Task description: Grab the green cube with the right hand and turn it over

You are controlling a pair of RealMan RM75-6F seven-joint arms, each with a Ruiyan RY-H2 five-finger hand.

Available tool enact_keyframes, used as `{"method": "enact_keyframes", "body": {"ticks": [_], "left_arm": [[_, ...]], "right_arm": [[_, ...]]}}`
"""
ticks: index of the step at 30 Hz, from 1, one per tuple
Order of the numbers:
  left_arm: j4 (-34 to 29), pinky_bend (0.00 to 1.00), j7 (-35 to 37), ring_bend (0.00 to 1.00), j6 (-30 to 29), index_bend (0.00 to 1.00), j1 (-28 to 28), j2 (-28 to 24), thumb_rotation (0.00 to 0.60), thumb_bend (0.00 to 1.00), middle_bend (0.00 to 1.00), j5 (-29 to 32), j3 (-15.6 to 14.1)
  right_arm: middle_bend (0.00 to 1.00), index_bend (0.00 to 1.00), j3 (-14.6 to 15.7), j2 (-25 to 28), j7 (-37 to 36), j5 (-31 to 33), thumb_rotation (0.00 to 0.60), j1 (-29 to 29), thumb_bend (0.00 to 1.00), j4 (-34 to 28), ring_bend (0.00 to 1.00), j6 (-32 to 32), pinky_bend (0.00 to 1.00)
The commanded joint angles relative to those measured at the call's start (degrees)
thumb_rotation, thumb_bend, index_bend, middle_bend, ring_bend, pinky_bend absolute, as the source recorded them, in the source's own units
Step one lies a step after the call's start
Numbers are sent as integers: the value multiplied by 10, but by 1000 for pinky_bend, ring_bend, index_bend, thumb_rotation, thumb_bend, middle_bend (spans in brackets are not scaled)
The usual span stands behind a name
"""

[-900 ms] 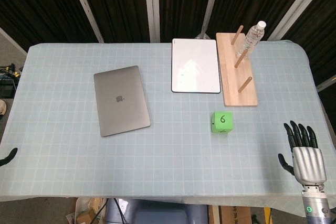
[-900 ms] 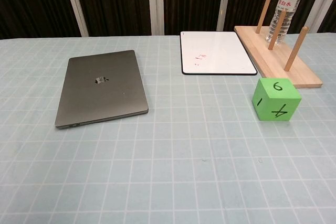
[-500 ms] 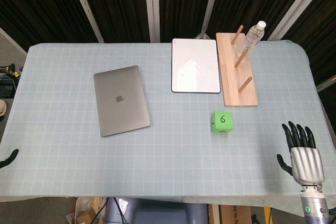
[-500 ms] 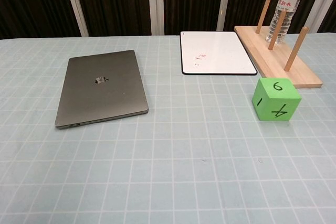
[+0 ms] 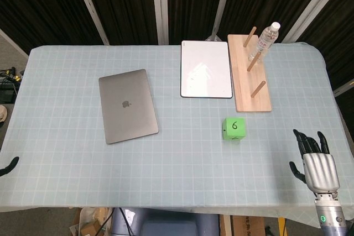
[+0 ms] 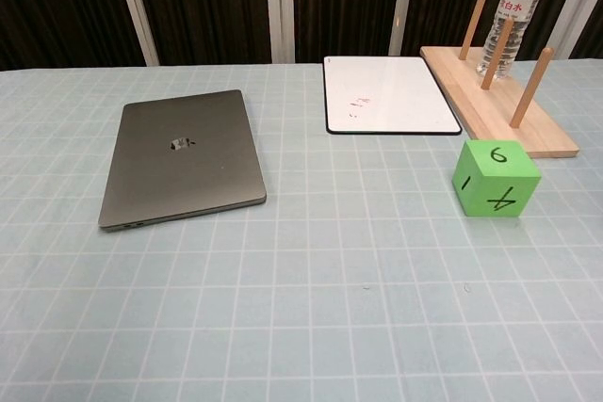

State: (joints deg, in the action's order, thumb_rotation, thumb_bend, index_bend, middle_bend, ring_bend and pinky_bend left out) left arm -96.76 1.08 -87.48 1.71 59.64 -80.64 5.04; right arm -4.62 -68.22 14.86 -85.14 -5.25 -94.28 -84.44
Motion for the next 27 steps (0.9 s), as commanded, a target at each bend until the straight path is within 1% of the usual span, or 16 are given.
{"method": "enact_keyframes", "body": {"ticks": [1, 3, 4, 5, 6, 7, 9, 10, 12, 16, 19, 22, 24, 27], "left_arm": [[0, 102, -7, 0, 10, 102, 4, 2, 600, 315, 0, 12, 3], [-2, 102, -10, 0, 9, 102, 5, 3, 600, 315, 0, 10, 3], [-2, 102, -12, 0, 7, 102, 5, 3, 600, 315, 0, 7, 2], [-2, 102, -13, 0, 6, 102, 4, 4, 600, 315, 0, 5, 1], [-3, 102, -15, 0, 5, 102, 4, 4, 600, 315, 0, 4, 0], [-3, 102, -15, 0, 5, 102, 3, 5, 600, 315, 0, 4, 0], [-3, 102, -16, 0, 4, 102, 3, 5, 600, 315, 0, 6, 1], [-4, 102, -16, 0, 3, 102, 3, 5, 600, 315, 0, 7, 2], [-3, 102, -17, 0, -3, 102, 1, 6, 600, 315, 0, 6, 3], [2, 102, -13, 0, -15, 102, -1, 11, 600, 315, 0, -4, 4], [10, 102, -6, 0, -21, 102, 0, 15, 600, 315, 0, -10, 6], [18, 56, -1, 0, -28, 102, -1, 18, 600, 315, 0, -16, 8], [22, 9, 0, 0, -31, 102, -1, 20, 600, 315, 0, -19, 8], [25, 0, -2, 0, -34, 102, -1, 22, 600, 315, 0, -22, 8]], "right_arm": [[502, 17, -21, 32, 30, 23, 600, -28, 331, -32, 551, 39, 385], [602, 44, -33, 50, 48, 45, 600, -50, 330, -49, 653, 75, 504], [654, 64, -38, 60, 63, 60, 600, -62, 344, -57, 705, 97, 561], [699, 83, -42, 71, 83, 79, 600, -75, 380, -67, 749, 122, 607], [726, 94, -46, 82, 105, 100, 600, -87, 419, -78, 774, 146, 634], [763, 105, -49, 92, 126, 122, 600, -100, 498, -90, 806, 171, 667], [804, 115, -59, 108, 170, 171, 600, -130, 629, -110, 839, 215, 699], [814, 116, -63, 113, 189, 196, 600, -144, 685, -117, 845, 231, 703], [817, 116, -69, 119, 233, 247, 600, -175, 735, -129, 846, 263, 703], [818, 116, -65, 126, 325, 365, 600, -237, 772, -146, 847, 306, 703], [818, 116, -57, 129, 383, 487, 600, -297, 790, -152, 847, 337, 703], [818, 116, -46, 123, 427, 589, 600, -356, 796, -148, 846, 339, 703], [818, 118, -39, 115, 450, 639, 600, -387, 800, -144, 846, 328, 703], [818, 131, -31, 105, 470, 704, 600, -427, 807, -137, 846, 314, 703]]}}
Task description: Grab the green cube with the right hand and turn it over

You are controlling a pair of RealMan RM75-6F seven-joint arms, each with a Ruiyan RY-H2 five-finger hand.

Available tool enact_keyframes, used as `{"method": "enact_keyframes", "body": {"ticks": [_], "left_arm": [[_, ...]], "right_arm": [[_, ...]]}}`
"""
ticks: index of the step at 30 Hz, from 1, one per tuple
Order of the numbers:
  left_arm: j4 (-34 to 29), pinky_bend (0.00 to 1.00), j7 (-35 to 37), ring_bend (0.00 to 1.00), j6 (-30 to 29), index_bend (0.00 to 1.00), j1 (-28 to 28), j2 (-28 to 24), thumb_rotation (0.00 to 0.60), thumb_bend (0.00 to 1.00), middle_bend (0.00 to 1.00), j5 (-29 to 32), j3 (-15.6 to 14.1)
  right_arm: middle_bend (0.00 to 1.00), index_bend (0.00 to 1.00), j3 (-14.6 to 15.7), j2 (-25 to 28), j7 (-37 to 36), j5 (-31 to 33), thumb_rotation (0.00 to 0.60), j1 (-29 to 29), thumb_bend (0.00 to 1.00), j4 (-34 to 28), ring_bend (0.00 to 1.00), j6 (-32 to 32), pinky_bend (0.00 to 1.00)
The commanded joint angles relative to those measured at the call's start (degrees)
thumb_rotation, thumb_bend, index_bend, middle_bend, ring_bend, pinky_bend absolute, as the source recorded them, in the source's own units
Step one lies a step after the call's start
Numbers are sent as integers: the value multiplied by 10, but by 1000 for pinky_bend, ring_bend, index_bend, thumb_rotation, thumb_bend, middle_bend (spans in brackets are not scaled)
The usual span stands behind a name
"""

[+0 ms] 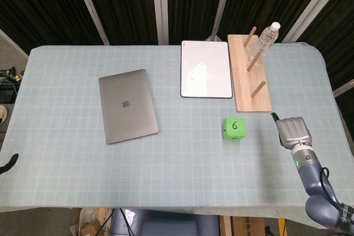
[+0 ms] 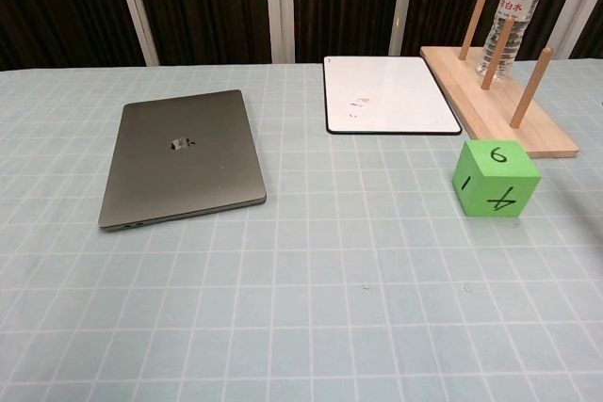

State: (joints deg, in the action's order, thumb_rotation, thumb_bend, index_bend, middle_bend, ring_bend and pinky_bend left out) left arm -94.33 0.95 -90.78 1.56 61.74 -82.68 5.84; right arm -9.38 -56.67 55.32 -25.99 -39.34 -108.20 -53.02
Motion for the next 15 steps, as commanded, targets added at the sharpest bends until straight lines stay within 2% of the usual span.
{"method": "enact_keyframes", "body": {"ticks": [1, 8, 15], "left_arm": [[1, 0, -1, 0, -1, 101, 0, 2, 600, 315, 0, -2, 0], [-2, 0, -7, 0, 2, 101, 1, 3, 600, 315, 0, 0, -1], [-5, 0, -12, 0, 5, 102, 1, 4, 600, 315, 0, 6, 1]], "right_arm": [[818, 136, 19, -14, 71, 130, 600, -97, 807, 5, 846, -3, 703], [818, 168, 40, -31, 94, 235, 600, -159, 816, 21, 847, 2, 703], [818, 185, 65, -45, 96, 267, 600, -192, 815, 25, 847, 21, 703]]}}
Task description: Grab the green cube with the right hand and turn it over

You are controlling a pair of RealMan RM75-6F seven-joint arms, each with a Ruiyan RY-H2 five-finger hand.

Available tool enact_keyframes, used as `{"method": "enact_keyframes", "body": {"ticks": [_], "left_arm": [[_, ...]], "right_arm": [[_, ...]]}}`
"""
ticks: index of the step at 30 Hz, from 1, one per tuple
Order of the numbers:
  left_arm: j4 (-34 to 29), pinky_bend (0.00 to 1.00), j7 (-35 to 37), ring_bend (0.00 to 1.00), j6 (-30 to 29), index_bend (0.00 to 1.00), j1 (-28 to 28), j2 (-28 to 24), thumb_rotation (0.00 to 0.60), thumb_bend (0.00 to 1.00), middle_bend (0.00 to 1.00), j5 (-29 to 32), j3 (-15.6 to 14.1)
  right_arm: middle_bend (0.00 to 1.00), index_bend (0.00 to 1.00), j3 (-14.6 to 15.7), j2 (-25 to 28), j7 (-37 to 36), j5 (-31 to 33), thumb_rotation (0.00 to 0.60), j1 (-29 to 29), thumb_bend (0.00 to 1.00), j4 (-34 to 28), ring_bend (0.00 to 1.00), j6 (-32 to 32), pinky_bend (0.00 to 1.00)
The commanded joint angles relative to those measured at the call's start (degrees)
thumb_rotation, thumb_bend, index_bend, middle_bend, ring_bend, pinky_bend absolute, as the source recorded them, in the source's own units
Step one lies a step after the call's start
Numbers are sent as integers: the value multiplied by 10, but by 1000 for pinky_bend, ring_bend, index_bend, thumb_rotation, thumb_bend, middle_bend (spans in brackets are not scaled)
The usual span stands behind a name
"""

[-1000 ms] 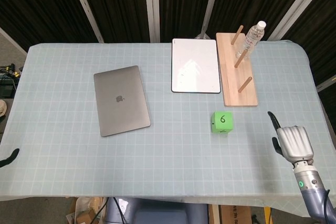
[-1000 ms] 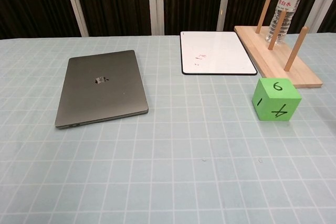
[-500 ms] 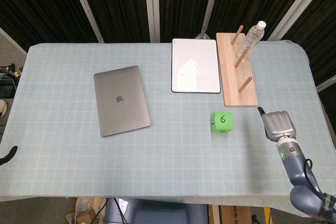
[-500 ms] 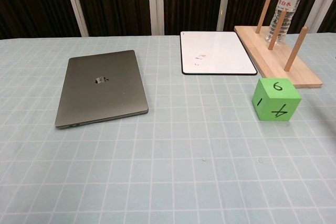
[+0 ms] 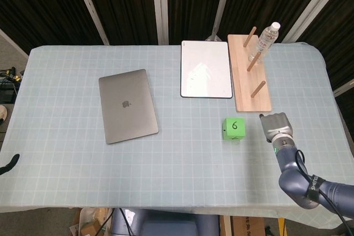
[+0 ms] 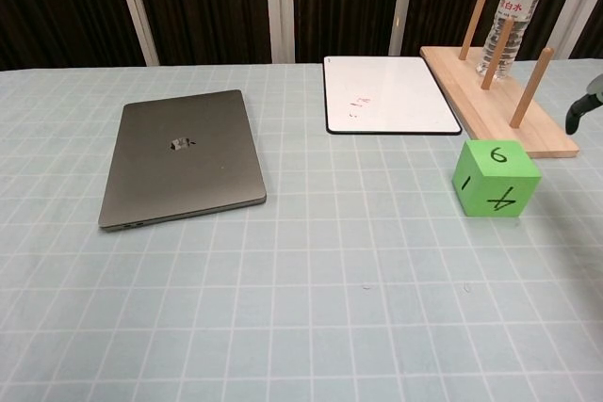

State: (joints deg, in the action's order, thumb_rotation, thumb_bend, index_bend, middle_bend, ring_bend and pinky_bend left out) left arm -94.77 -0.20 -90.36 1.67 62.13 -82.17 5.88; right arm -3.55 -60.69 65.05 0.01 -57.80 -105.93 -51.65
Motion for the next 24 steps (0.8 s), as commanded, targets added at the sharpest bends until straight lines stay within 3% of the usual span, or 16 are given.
{"method": "enact_keyframes", "body": {"ticks": [1, 24], "left_arm": [[-1, 0, -1, 0, 1, 102, 0, 0, 600, 315, 0, 1, 0], [-7, 0, -9, 0, 12, 102, 3, -1, 600, 315, 0, 13, 2]], "right_arm": [[818, 187, 10, -6, -3, 10, 600, -12, 816, 3, 847, 10, 703], [818, 188, 46, -27, -78, -1, 600, -60, 816, 18, 846, 40, 703]]}}
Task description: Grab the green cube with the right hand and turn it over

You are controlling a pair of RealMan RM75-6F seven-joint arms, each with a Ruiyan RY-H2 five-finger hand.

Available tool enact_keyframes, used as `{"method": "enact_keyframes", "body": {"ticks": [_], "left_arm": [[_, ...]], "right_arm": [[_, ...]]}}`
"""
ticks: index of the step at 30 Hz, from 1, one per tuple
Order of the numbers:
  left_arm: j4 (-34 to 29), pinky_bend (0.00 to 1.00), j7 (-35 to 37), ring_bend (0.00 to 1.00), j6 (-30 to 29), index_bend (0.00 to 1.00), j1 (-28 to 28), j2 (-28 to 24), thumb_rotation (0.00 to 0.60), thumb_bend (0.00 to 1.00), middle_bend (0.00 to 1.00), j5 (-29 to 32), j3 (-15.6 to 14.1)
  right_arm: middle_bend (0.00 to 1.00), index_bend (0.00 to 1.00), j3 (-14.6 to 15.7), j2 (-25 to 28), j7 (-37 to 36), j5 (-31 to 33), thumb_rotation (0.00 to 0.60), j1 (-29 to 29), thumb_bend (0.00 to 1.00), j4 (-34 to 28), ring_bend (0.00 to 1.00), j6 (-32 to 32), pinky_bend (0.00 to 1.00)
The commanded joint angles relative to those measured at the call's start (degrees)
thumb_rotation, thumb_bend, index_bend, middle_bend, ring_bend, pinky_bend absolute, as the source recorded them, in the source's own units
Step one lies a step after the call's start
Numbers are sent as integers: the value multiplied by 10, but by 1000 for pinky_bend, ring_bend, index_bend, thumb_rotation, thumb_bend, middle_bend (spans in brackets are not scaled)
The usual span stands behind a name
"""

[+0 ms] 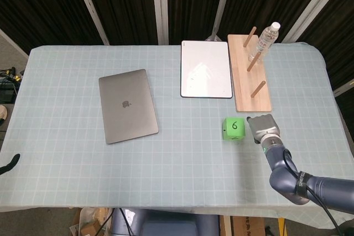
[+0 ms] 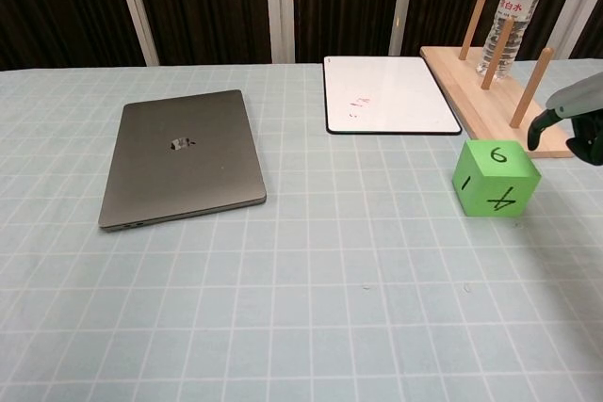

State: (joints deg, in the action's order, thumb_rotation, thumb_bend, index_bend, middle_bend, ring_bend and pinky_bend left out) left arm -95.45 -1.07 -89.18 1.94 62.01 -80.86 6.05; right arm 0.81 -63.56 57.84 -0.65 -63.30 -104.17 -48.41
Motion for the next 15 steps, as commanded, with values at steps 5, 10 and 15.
{"method": "enact_keyframes", "body": {"ticks": [5, 10, 15], "left_arm": [[0, 0, -1, 0, 0, 101, 0, 0, 600, 315, 0, 1, 0], [0, 0, -2, 0, 1, 102, 1, 0, 600, 315, 0, 1, 0], [0, 0, -2, 0, 1, 101, 1, 0, 600, 315, 0, 2, 1]], "right_arm": [[818, 187, 10, 4, -17, 7, 600, -18, 815, -2, 846, 18, 703], [818, 188, 16, 4, -29, 12, 600, -32, 816, -1, 846, 29, 703], [818, 188, 20, -1, -44, 7, 600, -42, 815, 6, 847, 35, 703]]}}
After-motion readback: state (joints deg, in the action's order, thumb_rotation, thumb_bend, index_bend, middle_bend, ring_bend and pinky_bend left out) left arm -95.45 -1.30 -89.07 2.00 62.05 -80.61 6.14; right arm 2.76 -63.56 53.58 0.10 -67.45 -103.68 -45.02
